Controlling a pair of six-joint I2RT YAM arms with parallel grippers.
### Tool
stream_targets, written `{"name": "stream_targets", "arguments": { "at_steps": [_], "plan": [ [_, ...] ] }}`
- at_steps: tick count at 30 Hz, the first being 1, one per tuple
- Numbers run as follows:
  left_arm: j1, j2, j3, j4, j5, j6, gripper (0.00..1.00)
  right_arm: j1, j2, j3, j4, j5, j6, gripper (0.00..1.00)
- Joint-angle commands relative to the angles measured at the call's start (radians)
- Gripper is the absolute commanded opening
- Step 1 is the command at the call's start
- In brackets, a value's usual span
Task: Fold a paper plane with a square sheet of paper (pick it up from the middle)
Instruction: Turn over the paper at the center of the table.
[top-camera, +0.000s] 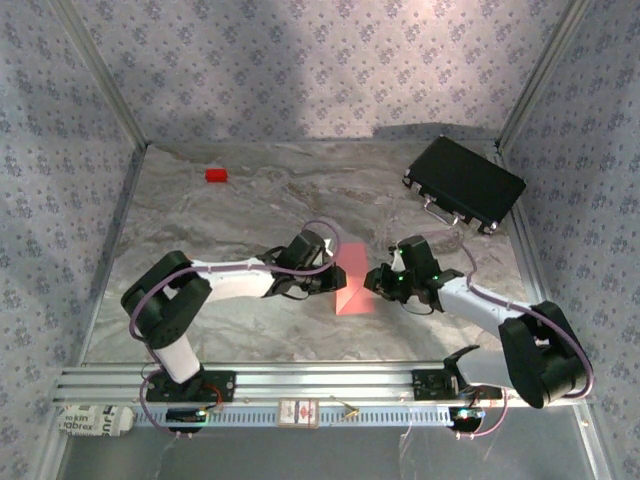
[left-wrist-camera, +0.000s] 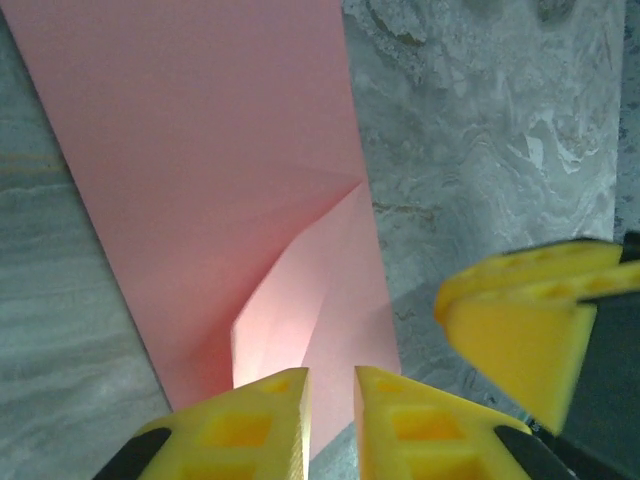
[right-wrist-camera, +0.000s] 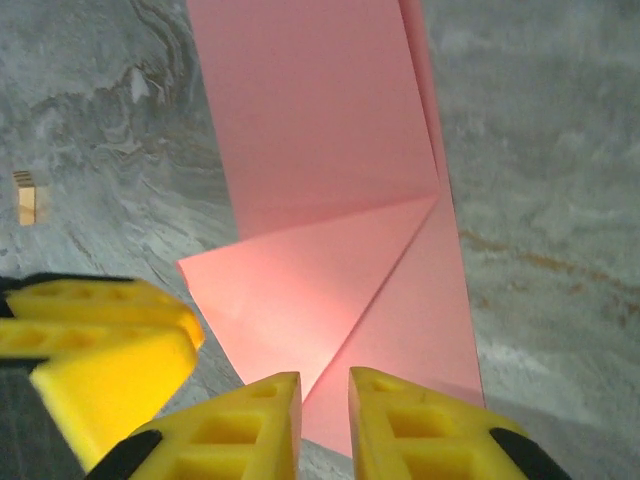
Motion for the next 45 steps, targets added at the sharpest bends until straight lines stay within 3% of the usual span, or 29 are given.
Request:
{"name": "stream_targets", "arguments": {
  "at_steps": [1, 10, 23, 33, 45],
  "plan": [
    [0.003, 0.047, 0.066, -0.077, 0.071, 0.087, 0.16, 0.034, -0.019, -0.019, -0.037, 0.050, 0.042, 0.23],
    [0.004, 0.135, 0.107, -0.153, 0.026, 0.127, 0.11, 0.086, -0.039, -0.042, -0.041, 0.078, 0.096, 0.30],
    [0.004, 0.143, -0.002, -0.037, 0.043, 0.040, 0.08, 0.103, -0.042, -0.051, -0.110, 0.098, 0.122, 0.43],
    [0.003, 0.143, 0.010, -0.039, 0.051, 0.041, 0.08, 0.107, -0.002, -0.037, -0.099, 0.107, 0.119, 0.45],
    [0.005, 0.142, 0.010, -0.044, 0.055, 0.039, 0.08, 0.088, 0.086, 0.004, 0.071, 0.045, 0.122, 0.48]
  ]
}}
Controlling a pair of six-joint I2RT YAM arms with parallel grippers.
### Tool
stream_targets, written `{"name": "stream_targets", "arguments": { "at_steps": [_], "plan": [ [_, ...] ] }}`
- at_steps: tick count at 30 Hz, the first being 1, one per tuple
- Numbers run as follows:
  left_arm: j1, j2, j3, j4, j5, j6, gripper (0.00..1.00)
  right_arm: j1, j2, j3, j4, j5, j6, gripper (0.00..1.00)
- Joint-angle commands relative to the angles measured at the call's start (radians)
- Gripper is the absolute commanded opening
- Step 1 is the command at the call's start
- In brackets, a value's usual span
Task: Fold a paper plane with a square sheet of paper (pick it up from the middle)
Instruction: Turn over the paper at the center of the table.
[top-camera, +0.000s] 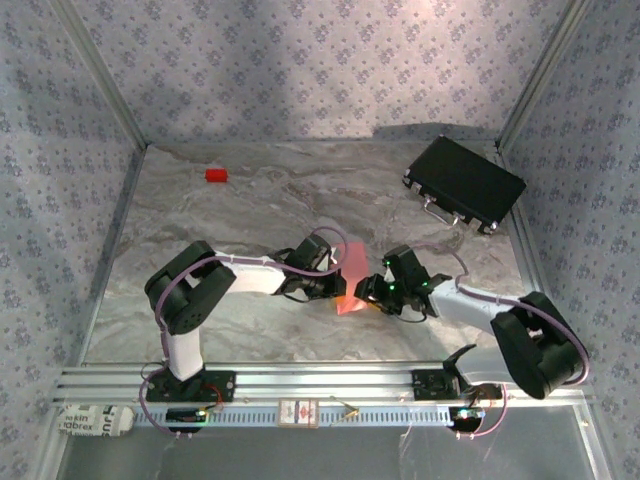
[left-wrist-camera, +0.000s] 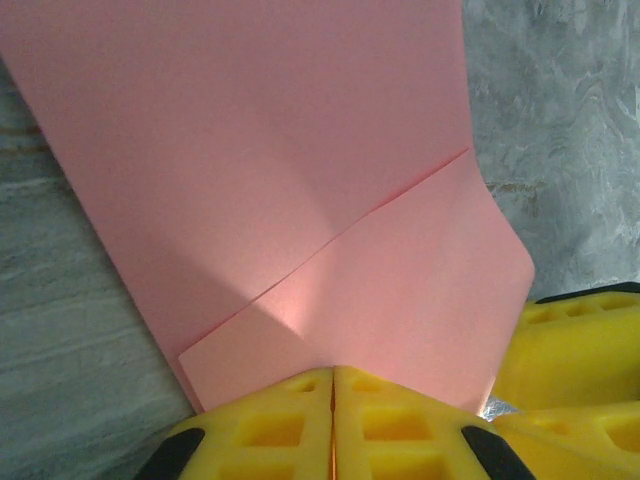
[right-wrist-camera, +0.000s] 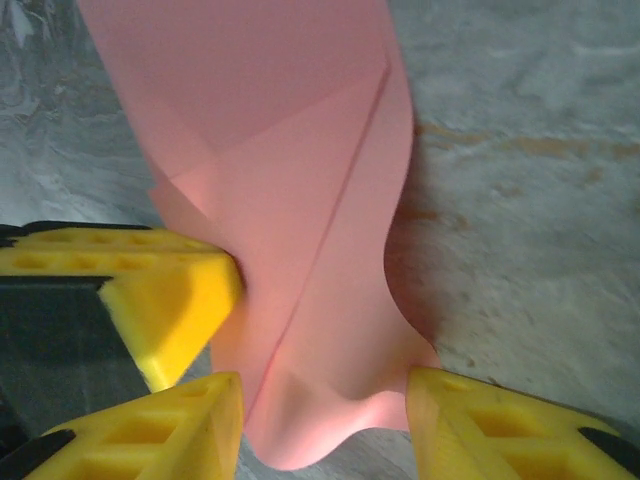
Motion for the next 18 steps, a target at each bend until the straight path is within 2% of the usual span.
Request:
{"name": "stream_targets", "arguments": {
  "at_steps": [1, 11, 18],
  "plan": [
    [0.000, 0.004, -0.015, -0.055, 0.008, -0.004, 0.08, -0.018, 0.023, 0.025, 0.067, -0.026, 0.006, 0.49],
    [-0.001, 0.001, -0.016, -0.048, 0.010, -0.009, 0.08, -0.111, 0.096, 0.053, 0.149, -0.126, -0.039, 0.50],
    [0.000, -0.011, -0.019, -0.044, 0.008, -0.016, 0.08, -0.134, 0.132, 0.060, 0.163, -0.131, -0.045, 0.48]
  ]
}}
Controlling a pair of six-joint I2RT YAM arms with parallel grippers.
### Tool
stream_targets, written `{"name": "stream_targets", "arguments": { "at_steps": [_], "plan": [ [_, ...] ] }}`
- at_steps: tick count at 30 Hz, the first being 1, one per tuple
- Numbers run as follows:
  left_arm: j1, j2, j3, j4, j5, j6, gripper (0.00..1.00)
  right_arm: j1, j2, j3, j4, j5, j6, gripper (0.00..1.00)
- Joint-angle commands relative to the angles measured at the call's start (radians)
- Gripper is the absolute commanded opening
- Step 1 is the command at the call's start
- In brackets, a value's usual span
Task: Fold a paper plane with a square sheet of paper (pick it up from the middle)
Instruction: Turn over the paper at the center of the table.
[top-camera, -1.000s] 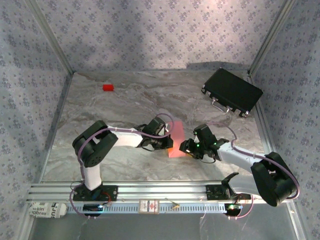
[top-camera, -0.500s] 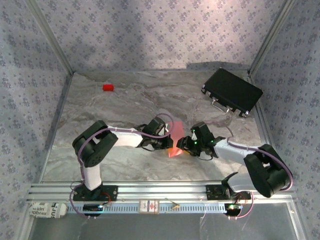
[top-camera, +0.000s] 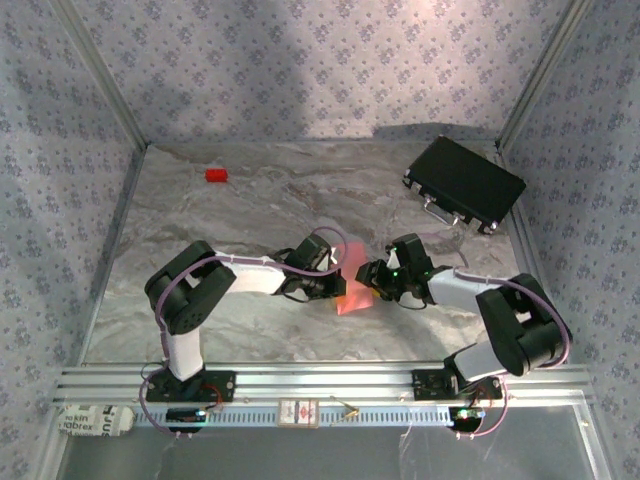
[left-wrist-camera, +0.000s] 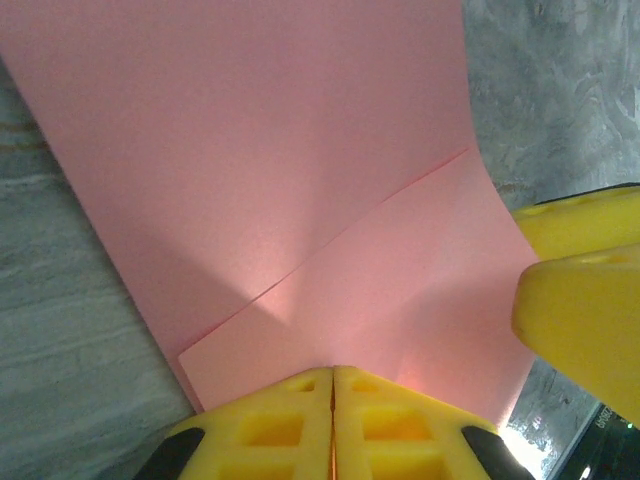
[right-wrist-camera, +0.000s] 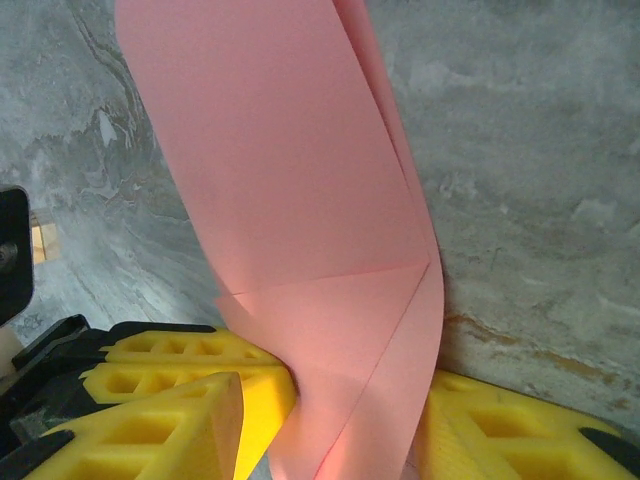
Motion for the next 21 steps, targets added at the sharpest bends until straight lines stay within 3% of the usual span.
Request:
{"name": "stream_targets", "arguments": {
  "at_steps": [1, 14, 21],
  "plan": [
    [0.000, -0.011, -0.020, -0.045, 0.005, -0.008, 0.08, -0.012, 0.017, 0.024, 0.017, -0.020, -0.020, 0.48],
    [-0.001, -0.022, -0.036, -0.020, 0.004, -0.024, 0.08, -0.052, 0.061, -0.012, 0.108, -0.047, 0.007, 0.41],
    [0.000, -0.023, -0.036, -0.021, 0.007, -0.026, 0.08, -0.056, 0.097, -0.004, 0.147, -0.060, 0.010, 0.31]
  ]
}}
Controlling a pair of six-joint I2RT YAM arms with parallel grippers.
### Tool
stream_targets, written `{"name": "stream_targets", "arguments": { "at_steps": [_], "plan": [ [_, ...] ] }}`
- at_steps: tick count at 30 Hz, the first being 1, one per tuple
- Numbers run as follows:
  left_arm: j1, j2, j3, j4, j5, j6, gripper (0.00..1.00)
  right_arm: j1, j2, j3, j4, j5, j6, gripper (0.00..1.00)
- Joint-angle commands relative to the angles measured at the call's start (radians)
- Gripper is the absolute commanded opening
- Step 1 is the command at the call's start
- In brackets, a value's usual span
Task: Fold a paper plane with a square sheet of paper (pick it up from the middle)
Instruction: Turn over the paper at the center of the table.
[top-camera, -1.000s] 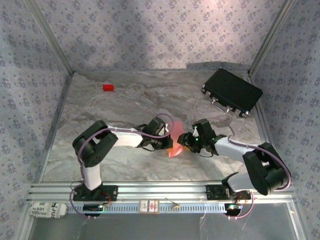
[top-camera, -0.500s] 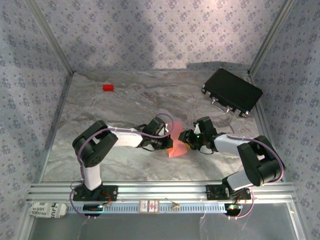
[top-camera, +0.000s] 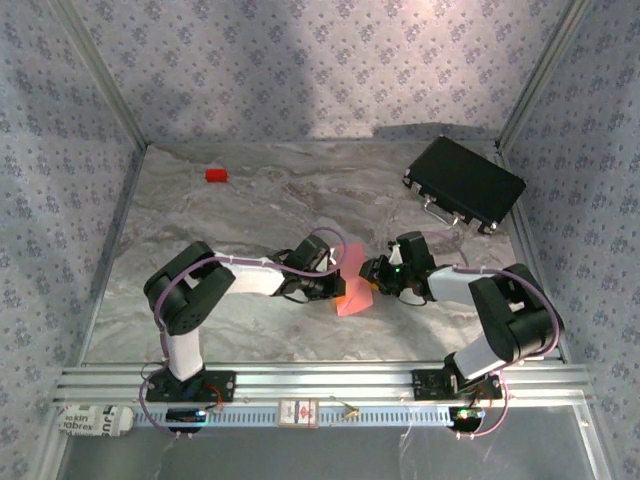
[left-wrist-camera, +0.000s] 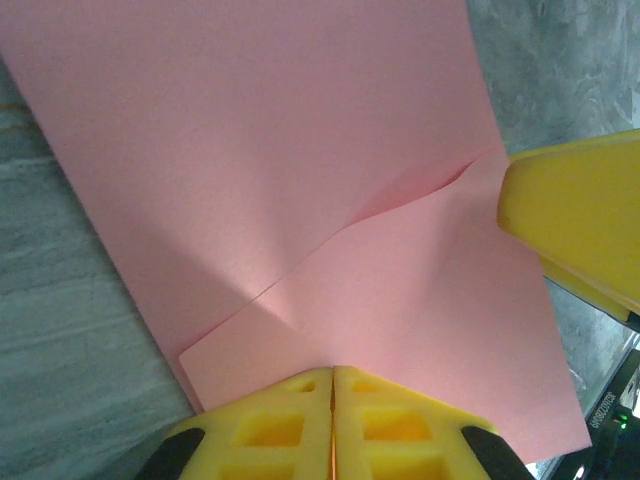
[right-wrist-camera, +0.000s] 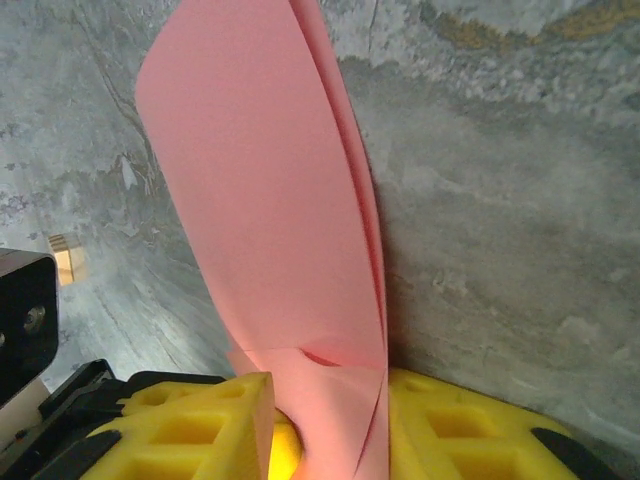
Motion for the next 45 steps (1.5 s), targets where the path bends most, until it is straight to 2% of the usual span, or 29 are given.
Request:
{"name": "stream_targets", "arguments": {
  "at_steps": [1, 7, 13, 19, 23, 29, 33, 35, 40, 45],
  "plan": [
    [0.000, -0.016, -0.021, -0.037, 0.006, -0.008, 0.08, -0.008, 0.026, -0.004, 0.031, -0.022, 0.003, 0.30],
    [0.000, -0.018, -0.016, -0.035, 0.009, -0.013, 0.09, -0.012, 0.049, -0.011, 0.058, -0.031, 0.000, 0.24],
    [-0.001, -0.032, -0.010, -0.031, 0.013, -0.023, 0.12, -0.020, 0.052, -0.020, 0.084, -0.047, -0.001, 0.13],
    [0.000, -0.117, -0.008, -0.030, 0.004, -0.036, 0.26, -0.029, -0.019, -0.027, 0.059, -0.042, -0.024, 0.07],
    [0.000, -0.223, -0.036, -0.066, -0.072, -0.031, 0.32, -0.029, -0.132, -0.005, -0.069, 0.010, -0.090, 0.07],
    [0.002, -0.365, -0.076, -0.174, -0.178, 0.036, 0.42, 0.010, -0.302, 0.136, -0.469, 0.194, -0.290, 0.07],
    [0.008, -0.427, -0.098, -0.235, -0.215, 0.076, 0.44, 0.049, -0.340, 0.255, -0.715, 0.346, -0.430, 0.07],
    [0.015, -0.459, -0.126, -0.232, -0.236, 0.072, 0.45, 0.070, -0.340, 0.308, -0.799, 0.439, -0.449, 0.07],
    [0.040, -0.536, -0.183, -0.221, -0.265, 0.055, 0.49, 0.144, -0.276, 0.451, -1.011, 0.722, -0.481, 0.07],
    [0.064, -0.627, -0.220, -0.270, -0.329, 0.030, 0.49, 0.276, -0.096, 0.624, -1.225, 1.108, -0.455, 0.08]
  ]
}}
